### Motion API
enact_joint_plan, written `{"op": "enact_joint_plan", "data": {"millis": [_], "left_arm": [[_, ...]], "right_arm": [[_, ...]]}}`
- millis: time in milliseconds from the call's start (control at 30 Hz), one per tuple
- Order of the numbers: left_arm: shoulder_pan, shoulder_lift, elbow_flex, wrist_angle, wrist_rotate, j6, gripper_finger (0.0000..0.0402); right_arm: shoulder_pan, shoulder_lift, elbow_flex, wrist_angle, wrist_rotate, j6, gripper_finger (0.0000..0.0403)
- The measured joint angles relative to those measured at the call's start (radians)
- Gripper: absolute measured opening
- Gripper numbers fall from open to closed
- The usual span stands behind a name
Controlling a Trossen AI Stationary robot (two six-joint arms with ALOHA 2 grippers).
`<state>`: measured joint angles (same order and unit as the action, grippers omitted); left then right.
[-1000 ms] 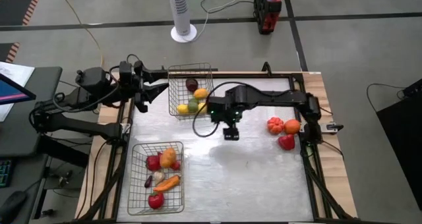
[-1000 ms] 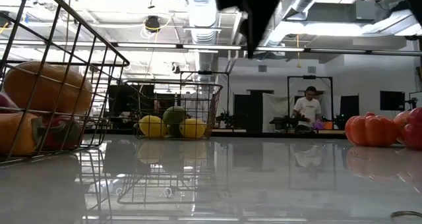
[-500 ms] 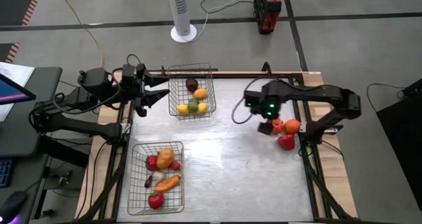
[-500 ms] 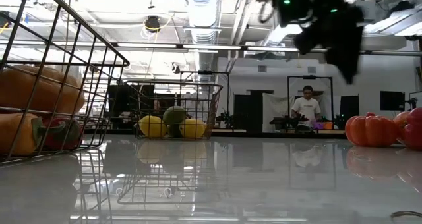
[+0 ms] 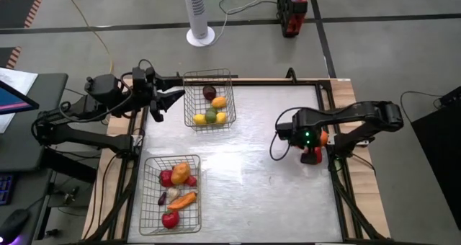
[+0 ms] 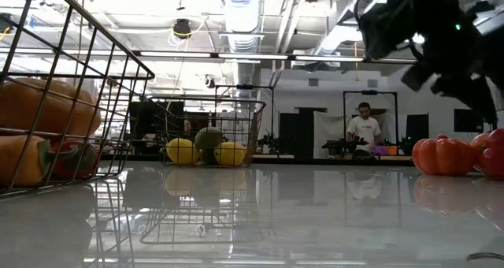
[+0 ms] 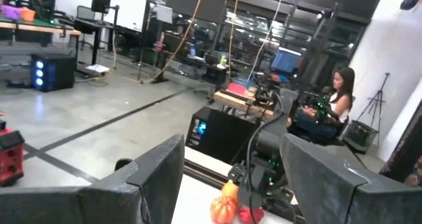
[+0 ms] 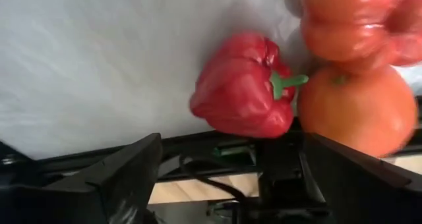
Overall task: Sort produce into baskets
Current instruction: Put the red bell pepper into the bottom wire basket
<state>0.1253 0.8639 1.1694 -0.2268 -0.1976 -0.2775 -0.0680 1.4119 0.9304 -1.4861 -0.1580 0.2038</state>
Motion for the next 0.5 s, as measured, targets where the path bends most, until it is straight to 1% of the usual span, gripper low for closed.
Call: {"op": "enact_joint_plan", "data": {"millis": [233,400,500], "left_arm": [[0.0,0.0,0.0,0.0,-0.006,0.0,0.0238],[0.0,0.0,0.0,0.001,-0.009,0.015,0.0238],[0.0,0.0,0.0,0.001,-0.009,0.026,0.0238]], "right_arm": [[0.036,0.037,-0.106,0.105,0.012,-0.018,0.0394],[0.057,0.094,-0.134,0.172,0.028,-0.035,0.0393],[0.071,0.14,-0.132,0.185,0.028,-0.052,0.0383]]}}
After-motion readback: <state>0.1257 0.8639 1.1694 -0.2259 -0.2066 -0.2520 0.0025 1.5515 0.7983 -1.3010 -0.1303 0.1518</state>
